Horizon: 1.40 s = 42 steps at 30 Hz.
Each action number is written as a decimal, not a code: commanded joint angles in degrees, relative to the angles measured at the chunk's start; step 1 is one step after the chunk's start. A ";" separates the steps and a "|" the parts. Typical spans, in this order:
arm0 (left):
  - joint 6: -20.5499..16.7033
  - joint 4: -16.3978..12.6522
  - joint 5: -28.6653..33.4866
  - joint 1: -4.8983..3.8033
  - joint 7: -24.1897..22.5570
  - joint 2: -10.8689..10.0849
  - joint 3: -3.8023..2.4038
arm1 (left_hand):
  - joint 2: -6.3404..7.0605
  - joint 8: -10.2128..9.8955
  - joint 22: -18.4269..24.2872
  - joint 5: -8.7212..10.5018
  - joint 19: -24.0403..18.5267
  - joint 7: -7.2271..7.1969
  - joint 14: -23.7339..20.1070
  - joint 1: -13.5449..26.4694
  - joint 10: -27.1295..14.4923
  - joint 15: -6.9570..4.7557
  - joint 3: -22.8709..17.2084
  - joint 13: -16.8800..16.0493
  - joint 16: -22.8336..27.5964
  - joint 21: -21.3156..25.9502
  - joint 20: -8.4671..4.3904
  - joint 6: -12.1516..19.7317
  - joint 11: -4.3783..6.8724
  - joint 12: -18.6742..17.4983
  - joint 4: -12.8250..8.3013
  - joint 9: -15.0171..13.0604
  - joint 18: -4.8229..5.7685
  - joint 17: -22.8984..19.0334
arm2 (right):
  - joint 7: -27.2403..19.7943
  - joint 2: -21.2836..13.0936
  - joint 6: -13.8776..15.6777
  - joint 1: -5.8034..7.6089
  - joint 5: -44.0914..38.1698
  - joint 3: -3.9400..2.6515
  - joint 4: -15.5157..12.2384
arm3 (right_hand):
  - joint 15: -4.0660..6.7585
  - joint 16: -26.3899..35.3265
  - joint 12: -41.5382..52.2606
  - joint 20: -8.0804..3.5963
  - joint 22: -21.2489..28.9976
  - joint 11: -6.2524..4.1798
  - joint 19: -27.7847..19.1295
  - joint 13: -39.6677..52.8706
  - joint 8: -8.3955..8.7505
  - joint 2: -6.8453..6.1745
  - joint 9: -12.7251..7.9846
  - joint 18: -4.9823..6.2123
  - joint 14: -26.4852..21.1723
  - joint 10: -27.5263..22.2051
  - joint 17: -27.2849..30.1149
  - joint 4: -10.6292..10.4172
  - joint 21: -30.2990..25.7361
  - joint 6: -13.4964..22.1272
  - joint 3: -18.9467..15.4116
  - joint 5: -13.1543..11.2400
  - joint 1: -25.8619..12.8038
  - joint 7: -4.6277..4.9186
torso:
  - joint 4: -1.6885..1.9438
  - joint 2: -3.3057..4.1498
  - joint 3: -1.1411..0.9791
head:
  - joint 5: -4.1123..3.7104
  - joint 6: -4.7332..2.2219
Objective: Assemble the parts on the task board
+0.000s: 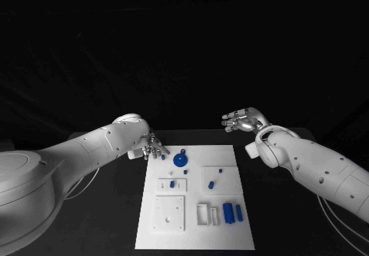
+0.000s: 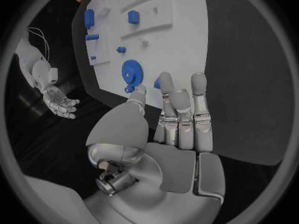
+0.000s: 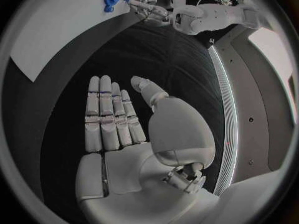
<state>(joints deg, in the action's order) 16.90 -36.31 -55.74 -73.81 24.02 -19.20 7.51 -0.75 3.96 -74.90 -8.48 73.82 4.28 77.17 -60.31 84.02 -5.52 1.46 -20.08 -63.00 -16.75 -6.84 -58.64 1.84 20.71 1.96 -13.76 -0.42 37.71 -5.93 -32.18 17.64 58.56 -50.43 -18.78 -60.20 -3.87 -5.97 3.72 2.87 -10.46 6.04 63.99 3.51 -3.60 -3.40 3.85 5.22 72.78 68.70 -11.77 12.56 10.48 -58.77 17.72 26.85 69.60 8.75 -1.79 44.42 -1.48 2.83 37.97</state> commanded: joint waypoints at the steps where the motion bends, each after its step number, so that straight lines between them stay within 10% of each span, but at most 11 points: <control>1: 0.07 0.15 0.61 0.40 -0.91 0.18 0.00 | -0.02 -0.19 -1.02 0.12 0.20 0.09 -0.10 -0.21 0.84 0.24 -0.22 0.01 0.01 0.29 0.39 -0.03 -0.57 -0.24 0.03 0.06 -0.83 -0.06 | -0.13 0.06 0.14 0.05 0.06 -0.04 -0.09 | 0.01 0.12 -0.19 -0.03 0.05 -0.06 0.45 -0.09 0.01 -0.23 -0.02 -0.34 -0.46 -0.38 0.05 0.06 -0.28 0.51 -0.26 0.26 -0.57 -0.01 | -0.05 0.05 -0.01 | -0.03 -0.10; 29: 0.19 0.97 3.45 1.44 -1.91 0.22 0.03 | -7.01 0.05 -1.05 -1.60 0.08 -1.19 -0.15 -4.09 0.68 -0.09 -1.38 0.14 0.00 0.26 0.08 -3.59 0.02 -0.36 -4.67 -8.38 -0.52 -0.15 | -0.21 0.10 0.20 0.05 0.17 -0.05 -0.18 | -0.03 0.15 -0.19 0.00 0.83 -0.05 0.59 -0.09 0.01 -0.23 -0.01 -0.34 -0.53 -0.38 0.10 -0.05 -0.36 0.55 -0.19 0.25 -0.51 0.01 | 0.10 0.09 0.06 | -0.22 -0.05; 42: 0.89 0.87 4.04 1.44 -2.28 0.10 0.04 | -9.31 0.55 -1.07 -1.23 0.02 -2.70 -0.13 -7.93 0.91 -0.51 -2.66 0.25 -0.14 0.06 -0.34 -4.81 0.63 -0.49 -7.72 -22.60 -0.13 -0.06 | -0.51 0.29 0.82 0.05 0.33 -0.05 0.11 | -0.03 0.15 -0.19 0.02 1.14 -0.06 0.63 -0.08 0.01 -0.22 -0.01 -0.35 -0.55 -0.38 0.11 -0.30 -0.36 0.52 -0.10 0.55 -0.74 0.00 | 0.09 0.11 0.02 | -0.05 0.14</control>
<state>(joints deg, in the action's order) 16.69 -35.36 -52.09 -72.58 22.31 -19.16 7.46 -9.59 4.01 -74.93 -9.70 73.82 2.04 76.96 -67.49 83.95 -5.73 -1.19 -19.90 -63.00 -16.75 -6.85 -63.34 2.18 20.45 -5.44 -35.74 -0.42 37.62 -6.01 -31.97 18.08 58.57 -50.29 -18.79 -60.13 -3.87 -5.97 3.72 2.87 -9.37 6.04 64.40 3.51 -3.60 -3.63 3.85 5.22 72.78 68.70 -11.72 12.57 10.48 -58.77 17.72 27.14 69.37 8.75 -1.67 44.52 -1.42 2.68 38.08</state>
